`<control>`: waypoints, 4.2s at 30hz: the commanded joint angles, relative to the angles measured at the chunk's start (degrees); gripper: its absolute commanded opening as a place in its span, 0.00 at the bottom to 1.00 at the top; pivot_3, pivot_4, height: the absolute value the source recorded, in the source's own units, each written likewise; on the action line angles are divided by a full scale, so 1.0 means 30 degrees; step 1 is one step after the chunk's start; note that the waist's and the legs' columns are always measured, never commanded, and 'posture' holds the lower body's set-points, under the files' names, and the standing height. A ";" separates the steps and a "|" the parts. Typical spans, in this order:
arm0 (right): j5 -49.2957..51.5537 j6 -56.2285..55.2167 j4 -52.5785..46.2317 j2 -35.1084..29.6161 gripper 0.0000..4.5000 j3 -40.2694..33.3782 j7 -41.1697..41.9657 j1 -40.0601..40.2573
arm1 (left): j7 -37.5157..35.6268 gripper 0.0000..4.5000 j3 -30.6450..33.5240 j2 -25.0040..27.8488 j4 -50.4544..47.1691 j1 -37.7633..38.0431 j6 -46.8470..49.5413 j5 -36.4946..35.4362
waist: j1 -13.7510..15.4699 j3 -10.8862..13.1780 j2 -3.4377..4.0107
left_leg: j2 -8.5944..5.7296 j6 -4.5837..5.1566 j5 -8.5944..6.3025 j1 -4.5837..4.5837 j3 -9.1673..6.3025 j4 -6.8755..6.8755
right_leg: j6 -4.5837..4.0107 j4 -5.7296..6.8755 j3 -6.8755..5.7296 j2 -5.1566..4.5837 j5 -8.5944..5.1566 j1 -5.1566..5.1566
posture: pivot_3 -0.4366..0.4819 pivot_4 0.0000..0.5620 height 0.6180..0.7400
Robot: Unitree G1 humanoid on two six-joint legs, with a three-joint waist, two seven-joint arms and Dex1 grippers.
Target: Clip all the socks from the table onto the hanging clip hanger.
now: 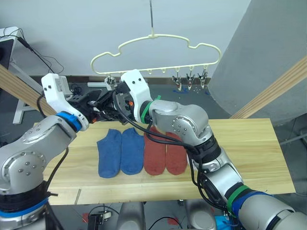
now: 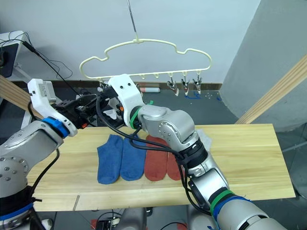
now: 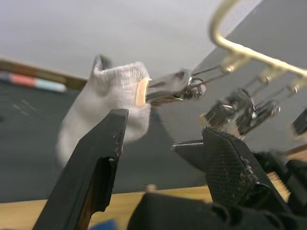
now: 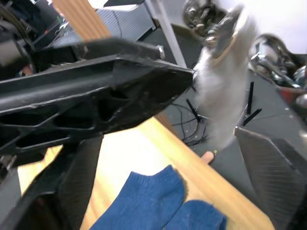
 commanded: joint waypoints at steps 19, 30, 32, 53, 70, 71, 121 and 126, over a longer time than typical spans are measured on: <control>0.3859 -0.1650 -1.2299 -1.0481 0.97 -0.3616 0.9468 0.7878 | -0.4530 0.63 -0.0478 -0.1507 -0.4302 0.4897 -0.5463 0.6163 | 0.0546 -0.0061 -0.0051 | -0.0041 0.0024 -0.0011 -0.0011 0.0004 0.0046 | -0.0047 -0.0003 -0.0058 0.0023 0.0031 0.0036 | 0.43 0.51 1.00; 0.7563 -0.3061 -1.2629 -1.5470 0.97 -0.8928 1.2747 1.0225 | -0.5479 0.63 -0.2136 -0.2786 -0.4230 0.6248 -0.8206 0.9999 | 0.0634 -0.0415 -0.0054 | -0.0071 0.0050 -0.0001 -0.0005 0.0031 0.0075 | -0.0010 -0.0021 -0.0074 0.0017 0.0060 0.0097 | 0.40 0.48 1.00; 0.8769 -0.2606 -1.2524 -1.6106 0.97 -0.9738 1.2734 1.0060 | -0.5245 0.63 -0.3552 -0.3552 -0.4173 0.6684 -0.9244 1.1649 | 0.0597 -0.0436 -0.0035 | -0.0071 0.0061 0.0007 0.0001 0.0039 0.0085 | -0.0018 -0.0022 -0.0068 0.0018 0.0075 0.0106 | 0.39 0.48 1.00; 1.0996 -0.2625 -1.3123 -1.7177 0.97 -0.9076 1.0284 1.0048 | -0.3626 0.63 -0.6077 -0.7396 -0.1879 0.3346 -0.8977 1.6118 | 0.0495 -0.0449 -0.0034 | -0.0084 0.0147 0.0066 0.0006 0.0039 0.0132 | 0.0002 -0.0022 -0.0060 0.0025 0.0179 0.0142 | 0.34 0.57 1.00; 1.1622 -0.2759 -1.3638 -1.7074 0.98 -0.8729 0.8441 1.0168 | -0.4452 0.81 -0.6224 -0.8069 -0.1444 0.1347 -0.7139 1.5435 | 0.0335 -0.0447 -0.0036 | -0.0081 0.0150 0.0066 0.0006 0.0038 0.0142 | 0.0003 -0.0022 -0.0060 0.0028 0.0182 0.0146 | 0.29 0.61 1.00; 1.1631 -0.2766 -1.3663 -1.7087 0.98 -0.8735 0.8405 1.0195 | -0.4415 0.87 -0.6258 -0.8068 -0.1411 0.1283 -0.7170 1.5579 | 0.0326 -0.0447 -0.0036 | -0.0081 0.0149 0.0066 0.0006 0.0038 0.0142 | 0.0003 -0.0022 -0.0061 0.0029 0.0182 0.0146 | 0.29 0.61 1.00; 1.2399 -0.2773 -1.4294 -1.7450 0.98 -0.8842 0.6511 1.0848 | -0.3535 0.58 -0.5933 -0.9918 0.2829 -0.2738 -0.8268 1.7199 | -0.0122 -0.0440 -0.0045 | -0.0086 0.0152 0.0064 0.0002 0.0043 0.0128 | 0.0009 -0.0043 -0.0060 0.0030 0.0183 0.0148 | 0.23 0.63 1.00; 1.2466 -0.2786 -1.4404 -1.7415 0.98 -0.8794 0.6216 1.0954 | -0.3337 0.58 -0.5741 -1.0087 0.3021 -0.3190 -0.8189 1.7156 | -0.0137 -0.0439 -0.0045 | -0.0087 0.0152 0.0064 0.0002 0.0047 0.0128 | 0.0010 -0.0046 -0.0057 0.0030 0.0183 0.0148 | 0.22 0.63 1.00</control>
